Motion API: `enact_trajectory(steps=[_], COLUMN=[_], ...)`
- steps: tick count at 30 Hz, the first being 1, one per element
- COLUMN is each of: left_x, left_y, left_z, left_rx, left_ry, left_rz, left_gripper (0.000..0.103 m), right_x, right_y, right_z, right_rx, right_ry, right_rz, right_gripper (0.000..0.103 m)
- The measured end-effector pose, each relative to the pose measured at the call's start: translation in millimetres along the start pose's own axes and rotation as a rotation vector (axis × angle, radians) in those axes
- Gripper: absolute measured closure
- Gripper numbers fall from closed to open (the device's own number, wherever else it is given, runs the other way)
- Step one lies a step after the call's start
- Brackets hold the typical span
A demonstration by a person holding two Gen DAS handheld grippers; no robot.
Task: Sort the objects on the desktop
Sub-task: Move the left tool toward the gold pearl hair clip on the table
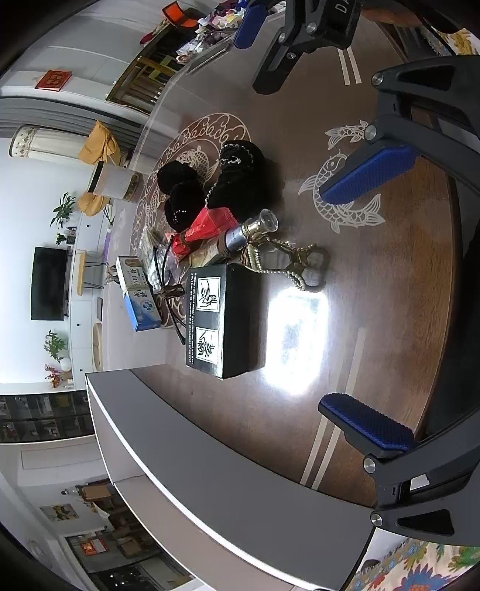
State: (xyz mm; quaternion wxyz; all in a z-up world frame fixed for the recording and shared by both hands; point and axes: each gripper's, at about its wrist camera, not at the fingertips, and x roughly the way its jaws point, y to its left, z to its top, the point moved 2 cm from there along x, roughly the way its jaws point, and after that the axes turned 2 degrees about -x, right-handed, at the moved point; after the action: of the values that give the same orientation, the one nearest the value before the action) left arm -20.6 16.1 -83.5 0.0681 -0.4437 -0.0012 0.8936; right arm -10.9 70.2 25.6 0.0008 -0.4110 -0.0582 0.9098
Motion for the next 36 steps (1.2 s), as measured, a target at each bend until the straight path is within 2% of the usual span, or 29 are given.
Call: enact_trajectory(steps=[21,31,36], left_x=[2,16,30], left_y=[-1,4,-4], left_z=[-1,-1,1], left_rx=[0.005,-0.033,0.005], left_ry=[0.016,0.09,0.159], left_rz=[-0.018,-0.06,-0.08], left_gripper=[0.0,0.0,0.0], right_x=[9,11,20], right_y=[5,-2,-8], right_z=[-6,-8,-14], right_rx=[0.0,0.021,0.038], right_ry=[0.03,0.035,0.058], right_rz=[0.013,0.016,0.032], right_gripper=[0.0,0.0,0.0])
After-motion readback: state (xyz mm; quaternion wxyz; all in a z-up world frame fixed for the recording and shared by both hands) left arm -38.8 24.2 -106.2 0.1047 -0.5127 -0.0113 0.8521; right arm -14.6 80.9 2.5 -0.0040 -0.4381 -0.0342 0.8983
